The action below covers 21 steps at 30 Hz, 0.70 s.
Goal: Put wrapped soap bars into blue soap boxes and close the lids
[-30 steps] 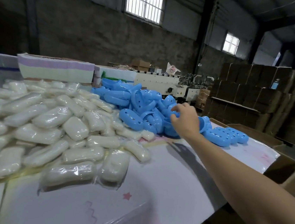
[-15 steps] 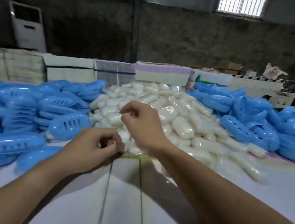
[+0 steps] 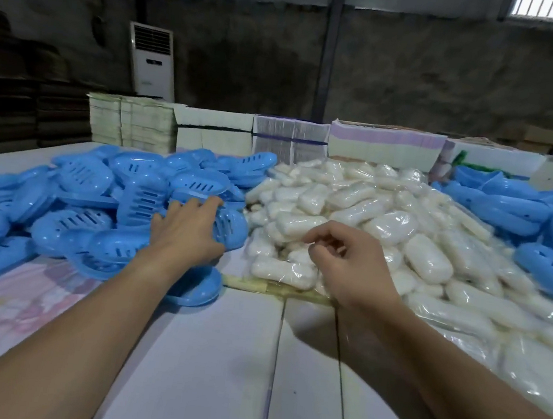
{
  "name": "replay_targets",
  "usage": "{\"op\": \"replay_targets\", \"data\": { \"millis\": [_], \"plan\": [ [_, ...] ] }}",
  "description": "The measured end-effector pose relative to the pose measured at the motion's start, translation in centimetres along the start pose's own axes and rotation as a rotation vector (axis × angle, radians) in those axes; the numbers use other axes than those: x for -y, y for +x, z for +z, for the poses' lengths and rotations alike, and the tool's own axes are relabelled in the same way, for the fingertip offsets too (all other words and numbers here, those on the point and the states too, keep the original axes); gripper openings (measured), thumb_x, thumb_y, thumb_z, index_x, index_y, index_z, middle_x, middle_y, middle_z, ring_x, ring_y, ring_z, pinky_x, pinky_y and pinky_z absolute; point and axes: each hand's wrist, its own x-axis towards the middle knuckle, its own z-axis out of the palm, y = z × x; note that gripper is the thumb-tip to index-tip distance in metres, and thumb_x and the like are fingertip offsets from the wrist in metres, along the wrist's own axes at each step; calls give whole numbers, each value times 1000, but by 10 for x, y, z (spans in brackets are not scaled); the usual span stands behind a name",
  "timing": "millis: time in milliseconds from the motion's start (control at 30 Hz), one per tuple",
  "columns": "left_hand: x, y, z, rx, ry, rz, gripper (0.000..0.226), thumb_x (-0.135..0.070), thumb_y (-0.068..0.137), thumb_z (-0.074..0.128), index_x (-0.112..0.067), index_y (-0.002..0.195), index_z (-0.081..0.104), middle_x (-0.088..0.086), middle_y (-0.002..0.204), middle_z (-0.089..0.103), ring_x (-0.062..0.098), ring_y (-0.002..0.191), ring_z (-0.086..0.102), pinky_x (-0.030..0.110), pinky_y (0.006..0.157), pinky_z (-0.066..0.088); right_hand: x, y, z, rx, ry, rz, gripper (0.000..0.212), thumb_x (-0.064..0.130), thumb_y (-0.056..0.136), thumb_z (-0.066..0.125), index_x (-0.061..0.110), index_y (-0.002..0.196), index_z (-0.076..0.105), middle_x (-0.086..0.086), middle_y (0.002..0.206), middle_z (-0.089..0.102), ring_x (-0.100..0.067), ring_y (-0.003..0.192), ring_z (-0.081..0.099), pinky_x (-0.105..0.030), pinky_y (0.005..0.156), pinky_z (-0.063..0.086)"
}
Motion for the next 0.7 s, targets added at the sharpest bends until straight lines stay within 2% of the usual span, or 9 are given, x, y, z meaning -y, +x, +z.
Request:
{"op": "replay_targets", "data": {
  "millis": [133, 267, 333, 400, 500, 533, 600, 633, 700],
  "plan": [
    [-7, -3, -1, -196, -58, 110, 56, -17, 83, 70, -29, 135, 54, -4, 130, 55, 26, 126, 44, 46, 99, 37, 3, 0, -8, -54, 10, -10, 24, 13, 75, 58, 33, 77, 71, 12, 56, 53, -3, 49, 43, -16, 50, 39],
    [-15, -21, -7, -272, -377, 372, 43, 0, 81, 68, -24, 117, 71, -10, 109, 65, 17, 108, 58, 39, 91, 48, 8, 7, -27, -160, -13, -65, 27, 8, 80, 61, 33, 76, 71, 9, 65, 61, -7, 59, 51, -17, 58, 44],
    [-24, -34, -14, -286, -566, 540, 42, 6, 78, 71, -23, 108, 75, -17, 96, 66, 5, 94, 60, 26, 85, 49, 9, 13, -41, -247, -49, -71, 27, 9, 81, 60, 34, 77, 71, 10, 70, 64, -12, 67, 57, -23, 64, 49],
    [-35, -47, -20, -203, -755, 633, 44, 6, 77, 75, -31, 100, 75, -20, 89, 67, 0, 88, 62, 12, 77, 46, 7, 19, -58, -342, -113, -60, 26, 11, 80, 59, 35, 77, 69, 11, 73, 67, -10, 72, 60, -17, 66, 48],
    [-51, -64, -26, 117, -997, 667, 45, 1, 75, 80, -37, 97, 73, -13, 87, 69, 1, 79, 64, 14, 71, 50, 3, 30, -87, -382, -242, 22, 24, 14, 83, 61, 37, 80, 66, 14, 77, 66, -6, 76, 61, -23, 72, 49],
    [-55, -68, -24, 210, -990, 694, 44, 1, 74, 80, -35, 98, 73, -11, 87, 69, 2, 78, 64, 16, 72, 52, 0, 32, -97, -372, -315, 56, 22, 15, 83, 62, 36, 82, 66, 14, 79, 65, -8, 79, 60, -29, 74, 49],
    [-62, -73, -19, 328, -837, 786, 37, 0, 75, 81, -29, 96, 76, -9, 94, 71, 7, 90, 66, 27, 85, 54, -9, 30, -113, -331, -498, 100, 17, 19, 83, 63, 33, 92, 66, 10, 86, 63, -15, 85, 58, -36, 78, 48],
    [-64, -75, -15, 353, -746, 849, 32, -3, 75, 82, -26, 97, 77, -8, 101, 71, 9, 98, 64, 31, 93, 51, -14, 25, -117, -296, -565, 111, 18, 20, 83, 64, 31, 98, 67, 8, 91, 63, -16, 88, 57, -36, 80, 47],
    [-67, -76, -10, 402, -653, 913, 29, -15, 75, 86, -28, 99, 77, -12, 116, 64, 6, 114, 57, 28, 104, 43, -23, 15, -118, -183, -572, 133, 24, 23, 84, 65, 30, 107, 68, 7, 98, 64, -12, 90, 57, -32, 78, 44]
  ]
}}
